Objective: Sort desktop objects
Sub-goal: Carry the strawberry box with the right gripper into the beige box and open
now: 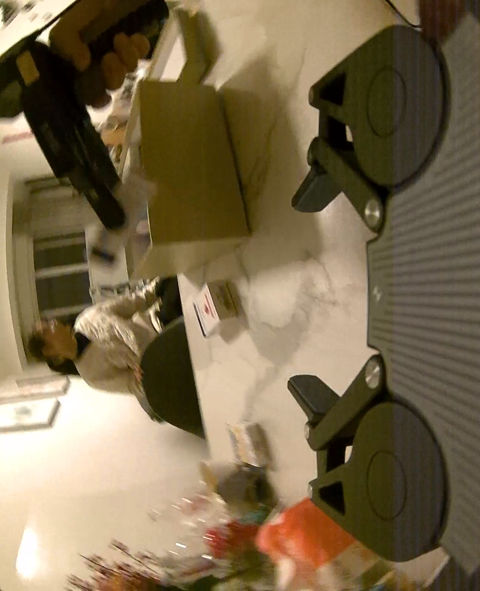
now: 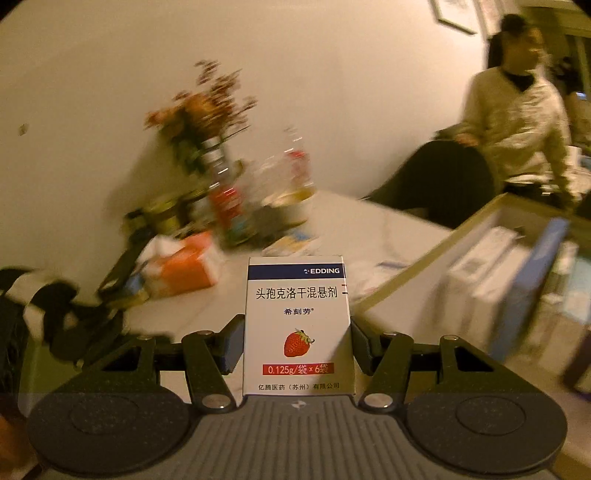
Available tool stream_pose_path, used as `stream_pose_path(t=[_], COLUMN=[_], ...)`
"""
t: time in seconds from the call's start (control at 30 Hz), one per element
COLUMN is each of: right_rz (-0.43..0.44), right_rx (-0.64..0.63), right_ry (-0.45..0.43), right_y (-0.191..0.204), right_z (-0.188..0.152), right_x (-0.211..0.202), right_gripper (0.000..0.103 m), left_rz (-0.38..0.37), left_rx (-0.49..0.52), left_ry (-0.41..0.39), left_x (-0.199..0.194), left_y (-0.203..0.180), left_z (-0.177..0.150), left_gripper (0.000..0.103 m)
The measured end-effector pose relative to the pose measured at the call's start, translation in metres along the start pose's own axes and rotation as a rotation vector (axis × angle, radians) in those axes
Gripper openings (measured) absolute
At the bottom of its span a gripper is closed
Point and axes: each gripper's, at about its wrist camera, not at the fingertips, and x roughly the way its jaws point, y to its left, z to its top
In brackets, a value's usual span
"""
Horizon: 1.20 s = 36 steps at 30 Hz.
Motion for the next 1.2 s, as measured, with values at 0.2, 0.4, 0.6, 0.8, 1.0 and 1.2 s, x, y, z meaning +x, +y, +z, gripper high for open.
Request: stream_pose_path(t=[0.2, 0.4, 0.6, 0.8, 1.0, 1.2], right_rz=[-0.173, -0.334, -0.49, -0.648, -0.729, -0.711], right_rx=[0.109, 0.271, 0.398, 0.449, 0.444, 0.452], right_ry=[-0.003, 0.024, 0.055, 0.09, 0.092, 0.103], right_y=[-0.05, -0.104, -0.144, -0.17, -0.184, -0.189], right_z=[0.03, 0.049, 0.063, 0.07, 0.075, 0.081], right_x=[-0.016, -0.015, -0.003, 0.024, 0.048, 0.061], right_gripper=[0.061, 0.061, 0.061, 0.061, 0.061, 0.062], left_rz=[-0.005, 0.003, 0.006, 0.009, 0.019, 0.021], left_rx=[-0.134, -0.168, -0.208, -0.219, -0.225, -0.235], left_ry=[0.03, 0.04, 0.051, 0.062, 0.071, 0.08], left_x=[0.002, 0.0, 0.0, 0.002, 0.002, 0.004], left_y=[0.014, 0.021, 0.028, 0.031, 0.036, 0.04], left_z=[-0.011, -0.015, -0.018, -0.019, -0.019, -0.02], left_gripper=[0.097, 0.097, 0.097, 0.097, 0.097, 0.097])
